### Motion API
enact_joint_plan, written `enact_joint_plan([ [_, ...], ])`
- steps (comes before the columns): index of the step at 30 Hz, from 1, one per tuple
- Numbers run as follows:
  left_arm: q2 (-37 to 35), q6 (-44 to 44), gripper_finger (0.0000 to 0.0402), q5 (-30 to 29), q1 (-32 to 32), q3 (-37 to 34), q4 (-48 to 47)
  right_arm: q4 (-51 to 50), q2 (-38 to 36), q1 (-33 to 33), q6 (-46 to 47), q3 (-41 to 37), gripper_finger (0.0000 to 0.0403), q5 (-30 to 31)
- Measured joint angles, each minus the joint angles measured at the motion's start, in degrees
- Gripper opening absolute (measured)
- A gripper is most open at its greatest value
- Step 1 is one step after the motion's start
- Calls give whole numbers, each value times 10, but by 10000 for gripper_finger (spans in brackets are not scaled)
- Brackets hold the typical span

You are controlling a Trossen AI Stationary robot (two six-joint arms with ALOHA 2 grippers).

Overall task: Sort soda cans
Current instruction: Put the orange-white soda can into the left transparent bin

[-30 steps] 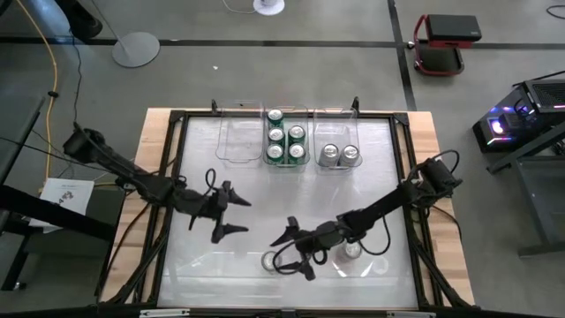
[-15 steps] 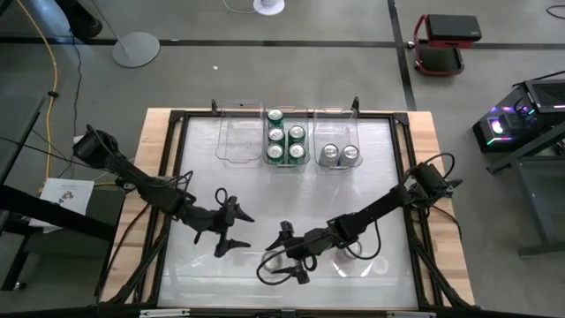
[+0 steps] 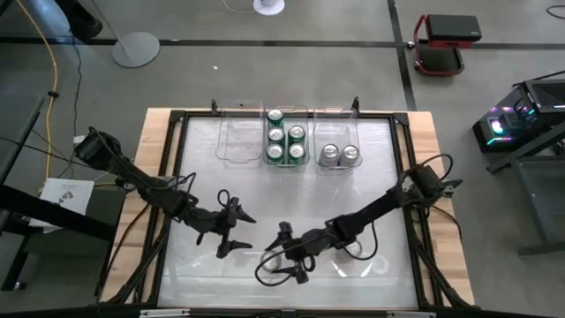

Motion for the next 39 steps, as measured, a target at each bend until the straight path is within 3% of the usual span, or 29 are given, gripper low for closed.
enact_joint_plan([
  [16, 0, -12, 365, -1, 1, 0, -1, 11, 13, -7, -30, 1, 312, -5],
  [22, 0, -30, 365, 4, 1, 0, -5, 13, 13, -16, 29, 1, 312, -8],
  [39, 0, -15, 365, 8, 0, 0, -5, 3, 14, -24, 43, 1, 314, -21],
])
